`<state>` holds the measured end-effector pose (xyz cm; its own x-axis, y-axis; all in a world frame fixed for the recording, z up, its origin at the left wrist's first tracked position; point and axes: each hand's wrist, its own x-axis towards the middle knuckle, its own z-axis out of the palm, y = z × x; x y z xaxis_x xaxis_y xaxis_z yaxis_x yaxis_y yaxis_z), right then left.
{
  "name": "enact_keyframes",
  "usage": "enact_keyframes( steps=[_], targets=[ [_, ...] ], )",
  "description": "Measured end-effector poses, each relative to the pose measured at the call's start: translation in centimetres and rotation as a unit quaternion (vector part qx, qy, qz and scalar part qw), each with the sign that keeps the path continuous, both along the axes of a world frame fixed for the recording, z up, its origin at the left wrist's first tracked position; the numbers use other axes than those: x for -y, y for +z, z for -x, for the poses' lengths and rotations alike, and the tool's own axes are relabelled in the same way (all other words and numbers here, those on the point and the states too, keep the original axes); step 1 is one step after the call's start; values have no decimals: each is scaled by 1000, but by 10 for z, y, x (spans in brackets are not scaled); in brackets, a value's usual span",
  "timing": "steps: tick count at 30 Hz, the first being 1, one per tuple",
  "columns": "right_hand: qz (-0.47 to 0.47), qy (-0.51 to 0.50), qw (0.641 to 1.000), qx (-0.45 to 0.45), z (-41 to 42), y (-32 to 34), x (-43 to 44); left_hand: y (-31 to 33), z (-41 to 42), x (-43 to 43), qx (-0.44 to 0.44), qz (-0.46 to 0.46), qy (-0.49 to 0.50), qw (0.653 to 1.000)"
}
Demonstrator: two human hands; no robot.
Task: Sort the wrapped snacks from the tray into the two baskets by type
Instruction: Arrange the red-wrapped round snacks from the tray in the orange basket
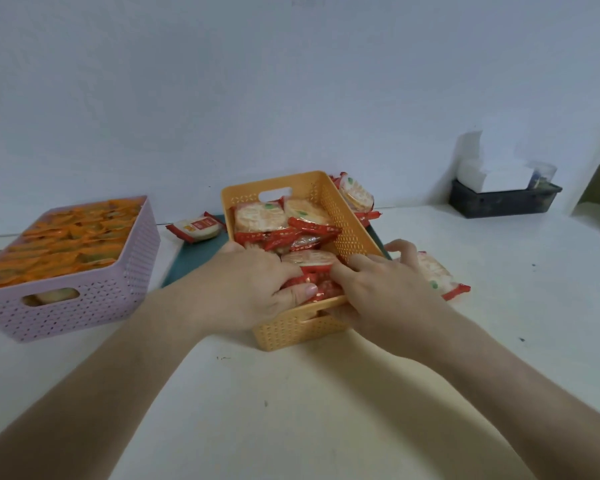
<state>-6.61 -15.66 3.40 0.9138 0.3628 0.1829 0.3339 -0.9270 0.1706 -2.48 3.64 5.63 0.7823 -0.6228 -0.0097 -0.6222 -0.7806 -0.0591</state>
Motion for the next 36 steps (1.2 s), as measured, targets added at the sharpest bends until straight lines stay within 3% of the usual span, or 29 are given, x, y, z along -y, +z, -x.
enact_keyframes(
  steps=[5,9,15,20,23,25,28,33,36],
  targets=[
    [-125,27,982,-142,-1,37,8,-12,3,-5,1,47,32,998],
    [-135,61,989,2,-14,54,4,-15,4,-7,11,63,37,997],
    [-54,62,997,2,-50,35,-17,-14,7,-9,14,90,18,996],
    [-193,41,977,80,-51,38,-5,-8,7,-9,-32,114,6,993],
    [-245,70,962,96,-45,46,1,6,8,-9,-79,235,20,969],
    [-263,79,956,105,-43,48,3,21,3,-5,-48,279,56,957],
    [-264,74,953,131,-45,48,8,39,-17,8,-20,189,74,979],
    [-249,49,960,116,-40,42,16,30,-57,38,-103,-29,62,992],
    [-227,34,970,81,-35,38,17,13,-65,53,-163,-57,81,982]
  ],
)
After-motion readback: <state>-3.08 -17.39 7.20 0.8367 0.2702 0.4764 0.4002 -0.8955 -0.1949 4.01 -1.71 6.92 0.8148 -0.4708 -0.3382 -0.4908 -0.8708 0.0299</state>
